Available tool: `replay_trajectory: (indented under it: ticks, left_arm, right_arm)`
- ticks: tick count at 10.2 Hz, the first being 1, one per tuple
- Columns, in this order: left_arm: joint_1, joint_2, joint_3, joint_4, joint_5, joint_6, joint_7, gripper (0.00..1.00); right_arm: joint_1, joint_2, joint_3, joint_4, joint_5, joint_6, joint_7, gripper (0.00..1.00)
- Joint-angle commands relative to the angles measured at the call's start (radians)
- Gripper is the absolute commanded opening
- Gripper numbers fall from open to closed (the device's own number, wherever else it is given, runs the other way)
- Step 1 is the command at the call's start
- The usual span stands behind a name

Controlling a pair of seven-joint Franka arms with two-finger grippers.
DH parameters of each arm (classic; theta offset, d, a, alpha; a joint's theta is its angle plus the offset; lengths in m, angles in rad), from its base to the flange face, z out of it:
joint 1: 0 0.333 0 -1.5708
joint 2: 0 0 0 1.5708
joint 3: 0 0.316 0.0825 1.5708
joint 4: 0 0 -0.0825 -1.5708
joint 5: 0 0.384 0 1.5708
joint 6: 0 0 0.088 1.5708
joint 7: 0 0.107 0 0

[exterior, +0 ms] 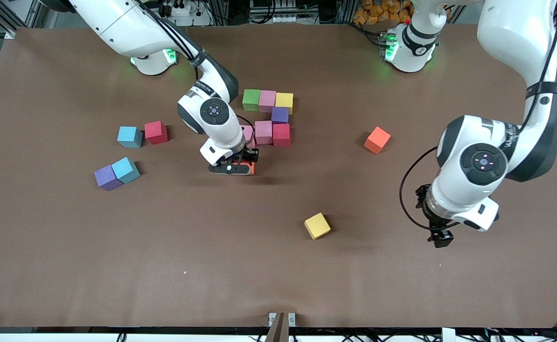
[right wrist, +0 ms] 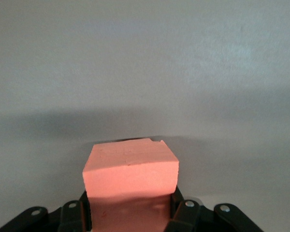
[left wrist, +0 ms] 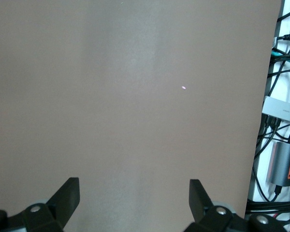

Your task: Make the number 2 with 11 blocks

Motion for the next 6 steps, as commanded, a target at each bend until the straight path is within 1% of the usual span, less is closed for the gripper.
replay_trajectory:
  ticks: [1, 3, 6]
  left_arm:
    - [0.009, -0.003, -0.009, -0.022, 0.014, 0.029, 0.014, 1.0]
    - [0.015, 0.007, -0.009, -0.022, 0.014, 0.04, 0.013, 1.0]
    - [0.015, 0.011, -0.009, -0.022, 0.012, 0.058, 0.004, 1.0]
  right_arm:
    - [0.024, -0.001, -0.008, -0.019, -0.009, -0.016, 0.082, 0.26]
    - [0.051, -0.007, -0.008, -0.021, -0.012, -0.088, 0.124, 0.26]
    - [0.067, -0.001, -0.008, -0.019, -0.012, -0.095, 0.182, 0.26]
